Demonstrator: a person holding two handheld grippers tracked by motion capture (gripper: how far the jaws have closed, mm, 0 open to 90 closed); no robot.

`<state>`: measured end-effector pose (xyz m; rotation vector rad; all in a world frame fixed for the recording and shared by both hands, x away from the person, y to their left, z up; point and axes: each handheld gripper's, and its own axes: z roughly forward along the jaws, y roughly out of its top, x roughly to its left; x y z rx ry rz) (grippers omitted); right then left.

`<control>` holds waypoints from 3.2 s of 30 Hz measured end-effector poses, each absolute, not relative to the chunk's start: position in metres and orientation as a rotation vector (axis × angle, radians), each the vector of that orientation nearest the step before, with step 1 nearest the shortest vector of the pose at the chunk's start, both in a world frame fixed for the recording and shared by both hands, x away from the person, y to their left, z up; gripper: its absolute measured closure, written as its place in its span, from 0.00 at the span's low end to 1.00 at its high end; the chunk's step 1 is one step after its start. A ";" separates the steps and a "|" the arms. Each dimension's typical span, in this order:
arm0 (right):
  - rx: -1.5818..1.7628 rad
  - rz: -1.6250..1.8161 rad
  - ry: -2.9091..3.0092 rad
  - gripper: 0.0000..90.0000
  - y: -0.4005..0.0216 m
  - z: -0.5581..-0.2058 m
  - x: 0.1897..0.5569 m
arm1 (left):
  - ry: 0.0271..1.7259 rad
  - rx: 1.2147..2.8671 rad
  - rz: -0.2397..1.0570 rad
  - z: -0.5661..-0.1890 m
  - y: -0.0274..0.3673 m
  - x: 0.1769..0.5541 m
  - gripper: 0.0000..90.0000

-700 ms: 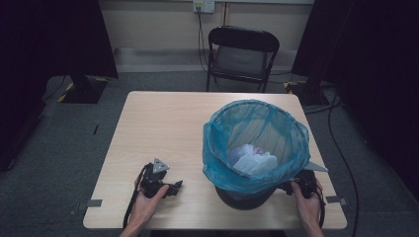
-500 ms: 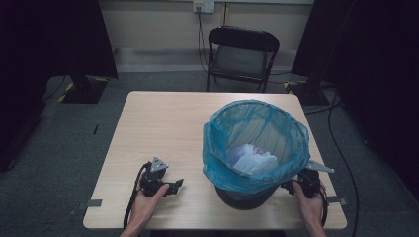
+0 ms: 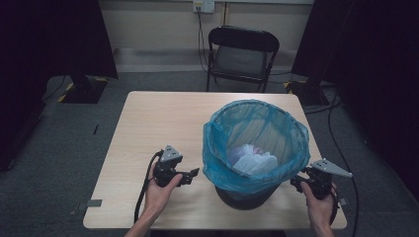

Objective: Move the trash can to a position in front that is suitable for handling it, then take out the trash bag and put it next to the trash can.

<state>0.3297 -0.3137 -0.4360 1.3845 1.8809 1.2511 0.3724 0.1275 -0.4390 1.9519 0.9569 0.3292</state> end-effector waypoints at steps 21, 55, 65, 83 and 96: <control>1.333 1.297 1.833 0.55 -0.303 -0.402 0.335 | 0.849 1.896 0.403 -0.406 0.097 0.383 0.26; 1.235 1.430 1.971 0.56 -0.249 -0.405 0.343 | 0.897 1.833 0.327 -0.409 0.172 0.373 0.30; 1.183 1.448 2.024 0.54 -0.230 -0.405 0.340 | 0.895 1.833 0.346 -0.409 0.192 0.363 0.33; 1.154 1.426 1.998 0.28 -0.238 -0.385 0.339 | 0.872 1.784 0.328 -0.395 0.204 0.363 0.23; 1.071 1.516 1.931 0.31 -0.241 -0.357 0.334 | 0.806 1.717 0.442 -0.361 0.212 0.347 0.27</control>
